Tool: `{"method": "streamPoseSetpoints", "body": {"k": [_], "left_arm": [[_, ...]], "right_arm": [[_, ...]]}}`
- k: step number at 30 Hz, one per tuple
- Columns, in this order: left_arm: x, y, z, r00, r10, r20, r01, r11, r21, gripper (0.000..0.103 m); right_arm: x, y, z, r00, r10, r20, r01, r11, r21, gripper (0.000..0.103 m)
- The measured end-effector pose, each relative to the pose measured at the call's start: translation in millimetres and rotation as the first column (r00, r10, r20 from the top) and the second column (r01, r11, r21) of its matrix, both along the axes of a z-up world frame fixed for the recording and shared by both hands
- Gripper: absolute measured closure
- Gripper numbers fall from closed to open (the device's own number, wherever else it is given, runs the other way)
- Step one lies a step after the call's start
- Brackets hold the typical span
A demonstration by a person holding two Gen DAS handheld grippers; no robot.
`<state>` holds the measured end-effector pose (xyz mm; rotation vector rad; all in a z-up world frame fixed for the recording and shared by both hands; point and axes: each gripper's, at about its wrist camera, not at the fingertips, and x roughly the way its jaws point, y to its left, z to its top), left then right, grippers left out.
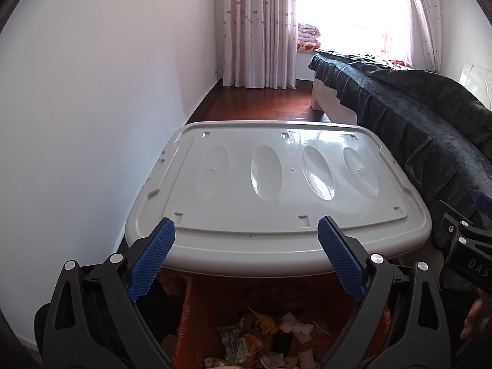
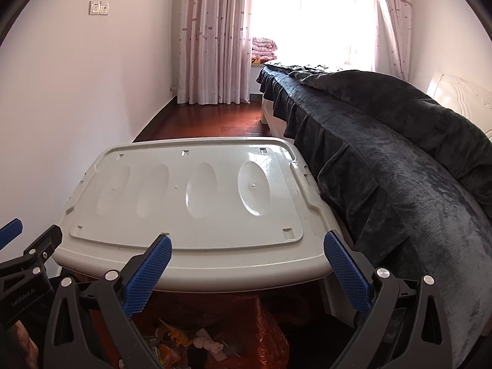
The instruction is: Collect trash
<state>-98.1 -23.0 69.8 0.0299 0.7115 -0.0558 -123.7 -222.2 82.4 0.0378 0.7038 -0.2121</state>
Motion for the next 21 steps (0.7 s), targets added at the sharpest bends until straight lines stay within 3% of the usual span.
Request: {"method": "streamPoseSetpoints", "body": {"k": [12, 21], "left_arm": [[-4.9, -4.2, 4.5, 0.999, -0.013, 0.044, 0.012, 1.0, 0.018, 0.011], [-2.8, -3.1, 4.6, 0.999, -0.014, 0.029, 0.014, 1.0, 0.006, 0.011]], "right_arm": [[1.0, 0.1, 0.4, 1.0, 0.001, 0.001, -0.001, 1.0, -0.003, 0.005], [1.3, -3.9, 1.1, 1.0, -0.007, 0.004, 0.007, 1.0, -0.004, 0.005]]}}
